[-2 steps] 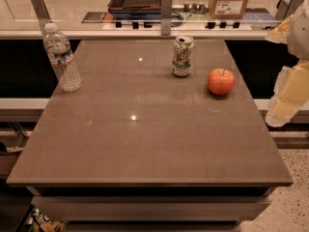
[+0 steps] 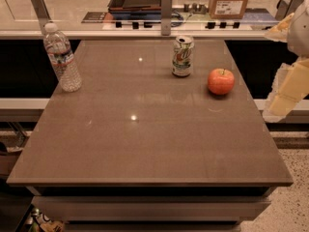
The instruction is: Move apple near water bottle
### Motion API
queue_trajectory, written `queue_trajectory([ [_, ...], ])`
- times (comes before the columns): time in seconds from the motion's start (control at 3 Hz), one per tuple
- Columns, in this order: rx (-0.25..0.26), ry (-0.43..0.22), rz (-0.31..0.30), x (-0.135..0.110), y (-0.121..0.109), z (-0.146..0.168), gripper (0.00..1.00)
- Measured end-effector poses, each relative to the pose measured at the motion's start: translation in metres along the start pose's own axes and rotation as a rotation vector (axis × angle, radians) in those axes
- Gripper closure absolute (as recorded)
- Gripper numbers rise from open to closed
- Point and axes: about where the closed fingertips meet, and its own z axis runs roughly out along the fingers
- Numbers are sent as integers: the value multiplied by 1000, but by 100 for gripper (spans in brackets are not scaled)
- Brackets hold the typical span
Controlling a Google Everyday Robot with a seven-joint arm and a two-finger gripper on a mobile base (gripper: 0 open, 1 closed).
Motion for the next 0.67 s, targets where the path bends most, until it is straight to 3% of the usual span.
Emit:
queue_trajectory([
  [0.33,13,-93,32,-1,-24,13,0],
  [0.67,28,-185,101,1,-44,35,0],
])
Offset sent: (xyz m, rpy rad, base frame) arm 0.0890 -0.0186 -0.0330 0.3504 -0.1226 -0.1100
